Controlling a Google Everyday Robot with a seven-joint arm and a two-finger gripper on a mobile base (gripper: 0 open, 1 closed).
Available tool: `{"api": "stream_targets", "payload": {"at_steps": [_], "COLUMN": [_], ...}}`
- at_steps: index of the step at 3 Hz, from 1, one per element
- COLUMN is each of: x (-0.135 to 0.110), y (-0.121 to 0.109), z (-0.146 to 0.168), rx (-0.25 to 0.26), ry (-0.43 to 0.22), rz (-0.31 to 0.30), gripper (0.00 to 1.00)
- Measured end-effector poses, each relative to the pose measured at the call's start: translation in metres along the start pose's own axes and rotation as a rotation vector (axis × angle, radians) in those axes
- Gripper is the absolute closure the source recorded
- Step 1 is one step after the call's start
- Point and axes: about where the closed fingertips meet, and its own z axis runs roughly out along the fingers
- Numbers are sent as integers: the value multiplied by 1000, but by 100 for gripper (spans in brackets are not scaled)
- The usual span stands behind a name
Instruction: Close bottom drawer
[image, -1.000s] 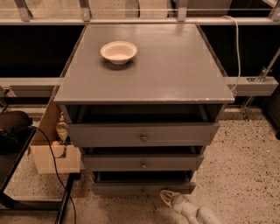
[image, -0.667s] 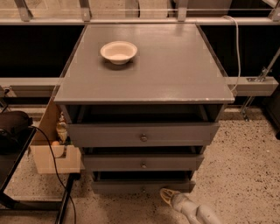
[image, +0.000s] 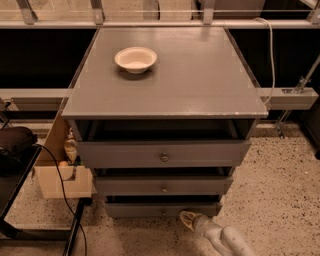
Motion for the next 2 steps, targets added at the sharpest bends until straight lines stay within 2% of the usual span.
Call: {"api": "stream_targets", "payload": {"at_steps": [1,2], "x": [-3,-4], "y": [-8,-5], "z": [18,18], "rx": [-20,-22], "ry": [-8,-9], "rz": [-33,-36], "gripper": [100,100]}}
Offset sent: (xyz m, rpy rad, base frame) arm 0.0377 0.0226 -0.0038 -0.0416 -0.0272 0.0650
